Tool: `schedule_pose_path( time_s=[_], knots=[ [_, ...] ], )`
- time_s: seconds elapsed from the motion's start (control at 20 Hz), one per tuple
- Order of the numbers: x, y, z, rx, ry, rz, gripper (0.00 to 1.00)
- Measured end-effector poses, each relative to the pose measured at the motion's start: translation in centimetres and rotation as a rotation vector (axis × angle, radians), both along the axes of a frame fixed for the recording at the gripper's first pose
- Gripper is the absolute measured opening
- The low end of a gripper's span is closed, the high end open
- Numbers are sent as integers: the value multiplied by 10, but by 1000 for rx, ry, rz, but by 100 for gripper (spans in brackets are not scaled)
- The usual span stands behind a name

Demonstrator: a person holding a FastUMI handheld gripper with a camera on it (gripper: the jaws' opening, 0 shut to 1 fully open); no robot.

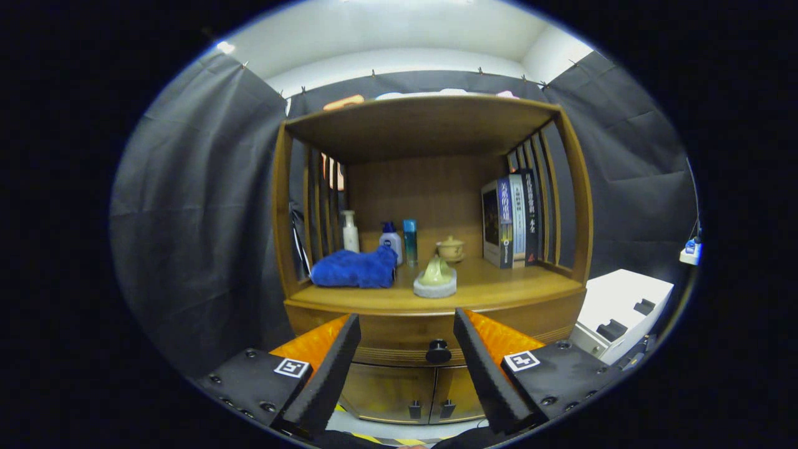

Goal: Pull open the drawer, take out the items inside it, and place them on the countertop above the cabinet.

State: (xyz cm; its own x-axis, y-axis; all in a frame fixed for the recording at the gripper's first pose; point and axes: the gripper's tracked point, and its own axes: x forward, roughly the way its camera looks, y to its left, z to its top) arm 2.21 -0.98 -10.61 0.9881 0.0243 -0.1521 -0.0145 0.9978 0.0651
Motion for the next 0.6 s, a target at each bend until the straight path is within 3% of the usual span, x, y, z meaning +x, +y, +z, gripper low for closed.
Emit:
schedule_pose_path(
  time_s=[0.6],
  knots=[
    [-91, -15, 85, -7, -78, 7, 98]
  ],
)
